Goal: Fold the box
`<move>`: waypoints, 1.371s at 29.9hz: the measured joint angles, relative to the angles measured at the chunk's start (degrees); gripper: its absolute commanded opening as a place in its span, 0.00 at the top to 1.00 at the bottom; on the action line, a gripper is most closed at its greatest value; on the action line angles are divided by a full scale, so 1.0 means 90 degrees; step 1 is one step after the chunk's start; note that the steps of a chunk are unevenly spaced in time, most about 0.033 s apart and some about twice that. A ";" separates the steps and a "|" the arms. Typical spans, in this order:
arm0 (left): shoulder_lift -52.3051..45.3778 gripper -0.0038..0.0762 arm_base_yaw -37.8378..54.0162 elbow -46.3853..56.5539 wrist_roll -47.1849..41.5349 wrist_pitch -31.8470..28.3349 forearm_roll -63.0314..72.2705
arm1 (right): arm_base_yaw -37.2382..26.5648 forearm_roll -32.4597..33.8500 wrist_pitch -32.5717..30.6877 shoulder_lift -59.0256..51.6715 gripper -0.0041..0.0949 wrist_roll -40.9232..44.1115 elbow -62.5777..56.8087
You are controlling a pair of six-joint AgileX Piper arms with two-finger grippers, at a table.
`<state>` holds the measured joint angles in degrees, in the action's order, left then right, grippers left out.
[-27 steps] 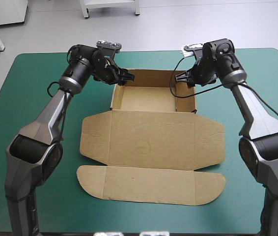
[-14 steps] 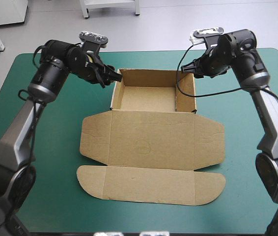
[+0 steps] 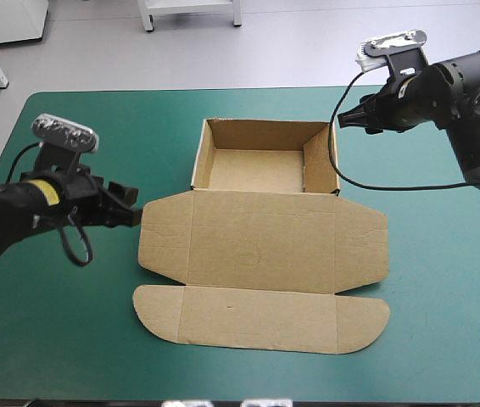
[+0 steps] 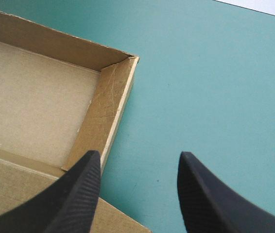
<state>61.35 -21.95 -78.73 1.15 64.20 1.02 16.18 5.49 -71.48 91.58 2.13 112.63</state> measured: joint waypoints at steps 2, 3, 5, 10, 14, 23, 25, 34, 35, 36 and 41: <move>-0.0351 0.42 0.0000 0.0310 0.0000 0.0000 0.0000 | 0.0000 -0.0006 0.0000 0.0007 0.48 -0.0008 -0.0006; -0.0520 0.42 0.0000 0.0465 0.0000 0.0000 0.0000 | 0.0000 -0.0022 0.0000 0.0022 0.48 -0.0008 -0.0006; -0.0783 0.42 0.0000 0.0723 0.0000 0.0000 0.0000 | 0.0000 -0.0103 0.0000 0.0073 0.48 -0.0008 -0.0006; -0.1471 0.42 0.0000 0.1356 0.0000 0.0007 -0.0007 | 0.0000 -0.0299 0.0173 0.0319 0.48 0.0014 -0.0006; -0.1961 0.42 0.0000 0.1737 0.0048 0.0064 -0.0114 | 0.0000 -0.0346 0.0356 0.0706 0.47 0.0143 -0.0006; -0.2423 0.42 0.0000 0.2035 0.0090 0.0333 -0.0511 | 0.0000 -0.0422 0.0473 0.1866 0.43 0.0429 -0.0006; -0.2423 0.42 0.0000 0.2053 0.0091 0.0336 -0.0525 | 0.0000 -0.0435 0.0480 0.2141 0.43 0.0476 0.0009; -0.2423 0.42 0.0000 0.2053 0.0069 0.0336 -0.0525 | 0.0000 -0.0662 0.0547 0.3071 0.44 0.0512 0.0429; -0.2423 0.42 0.0000 0.2053 0.0069 0.0336 -0.0525 | 0.0000 -0.0675 0.0531 0.3147 0.46 0.0518 0.0444; -0.2423 0.42 0.0000 0.2053 0.0069 0.0336 -0.0525 | 0.0000 -0.0679 0.0528 0.3208 0.50 0.0518 0.0450; -0.2423 0.42 0.0000 0.2053 0.0069 0.0346 -0.0519 | 0.0000 -0.0666 0.0516 0.3352 0.91 0.0509 0.0450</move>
<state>39.54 -21.95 -60.26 1.77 67.32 -3.65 16.18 -0.50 -66.84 121.75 6.71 116.68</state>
